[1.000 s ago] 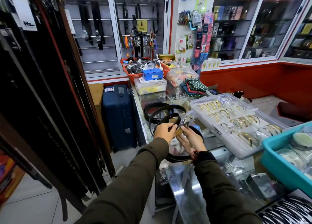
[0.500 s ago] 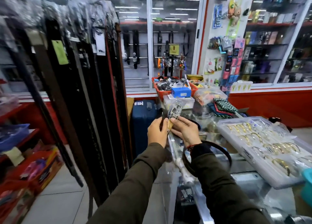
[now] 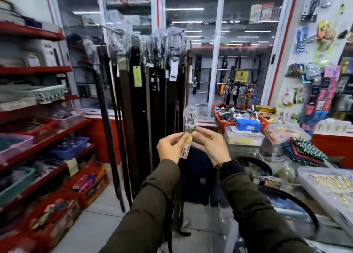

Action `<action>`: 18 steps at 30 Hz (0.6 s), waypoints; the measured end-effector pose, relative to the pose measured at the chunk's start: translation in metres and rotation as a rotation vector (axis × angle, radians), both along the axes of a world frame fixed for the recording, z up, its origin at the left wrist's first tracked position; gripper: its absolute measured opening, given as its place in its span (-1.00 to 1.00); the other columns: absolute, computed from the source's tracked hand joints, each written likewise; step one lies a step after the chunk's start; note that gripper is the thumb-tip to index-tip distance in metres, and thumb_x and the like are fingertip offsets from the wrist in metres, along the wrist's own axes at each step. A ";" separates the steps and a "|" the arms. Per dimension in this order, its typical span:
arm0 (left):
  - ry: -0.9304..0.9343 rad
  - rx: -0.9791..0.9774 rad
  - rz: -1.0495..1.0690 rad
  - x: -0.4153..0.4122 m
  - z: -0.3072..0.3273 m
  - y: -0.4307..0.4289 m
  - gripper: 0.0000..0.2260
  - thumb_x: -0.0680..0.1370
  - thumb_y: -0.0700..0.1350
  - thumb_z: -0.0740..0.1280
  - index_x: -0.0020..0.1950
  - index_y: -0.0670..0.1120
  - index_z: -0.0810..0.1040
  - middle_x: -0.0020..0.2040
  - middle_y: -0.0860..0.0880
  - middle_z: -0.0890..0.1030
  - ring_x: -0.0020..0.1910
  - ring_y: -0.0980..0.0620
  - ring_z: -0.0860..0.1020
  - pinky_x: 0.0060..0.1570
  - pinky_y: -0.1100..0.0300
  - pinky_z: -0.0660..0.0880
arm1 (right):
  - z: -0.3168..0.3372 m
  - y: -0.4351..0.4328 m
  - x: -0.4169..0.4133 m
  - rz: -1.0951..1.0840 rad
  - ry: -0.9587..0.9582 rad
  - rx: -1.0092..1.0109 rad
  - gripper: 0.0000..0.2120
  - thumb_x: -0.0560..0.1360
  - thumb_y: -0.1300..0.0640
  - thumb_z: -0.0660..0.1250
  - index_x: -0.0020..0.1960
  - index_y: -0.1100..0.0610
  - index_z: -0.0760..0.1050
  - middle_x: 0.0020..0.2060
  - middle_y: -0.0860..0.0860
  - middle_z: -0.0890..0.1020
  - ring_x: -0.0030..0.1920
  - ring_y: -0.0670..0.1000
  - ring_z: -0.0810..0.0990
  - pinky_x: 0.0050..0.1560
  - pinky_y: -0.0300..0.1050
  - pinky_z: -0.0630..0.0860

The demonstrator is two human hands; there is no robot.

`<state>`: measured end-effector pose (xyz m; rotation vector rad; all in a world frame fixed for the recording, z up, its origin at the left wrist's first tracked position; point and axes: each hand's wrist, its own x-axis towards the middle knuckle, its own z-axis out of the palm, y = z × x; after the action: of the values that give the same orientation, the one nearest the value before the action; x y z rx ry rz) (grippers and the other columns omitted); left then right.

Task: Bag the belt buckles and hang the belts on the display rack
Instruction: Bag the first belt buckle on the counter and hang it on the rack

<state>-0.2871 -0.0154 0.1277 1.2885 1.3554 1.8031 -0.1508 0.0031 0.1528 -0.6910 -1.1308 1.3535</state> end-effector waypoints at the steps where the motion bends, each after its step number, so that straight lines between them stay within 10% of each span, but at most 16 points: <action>1: -0.029 0.008 0.004 -0.010 0.005 0.000 -0.76 0.48 -0.13 0.52 0.09 -0.21 0.72 -0.07 -0.12 0.74 -0.04 -0.03 0.71 0.12 -0.01 0.64 | 0.004 0.001 -0.009 0.017 0.000 0.017 -0.79 0.53 0.37 0.37 0.15 0.25 0.59 -0.04 0.15 0.71 -0.14 -0.05 0.76 -0.12 -0.18 0.68; 18: -0.115 0.278 0.033 -0.146 0.138 -0.023 -0.80 0.54 -0.16 0.44 0.14 -0.15 0.70 0.07 -0.15 0.73 0.13 -0.10 0.68 0.24 -0.17 0.57 | 0.124 -0.005 -0.154 0.118 0.024 0.360 -0.76 0.50 0.29 0.43 0.16 0.28 0.64 0.02 0.20 0.74 0.03 0.09 0.74 0.03 -0.07 0.68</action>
<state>-0.4336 -0.0382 0.2657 1.2827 1.0989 2.1117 -0.3052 -0.0017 0.2765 -0.3505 -1.3690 1.2075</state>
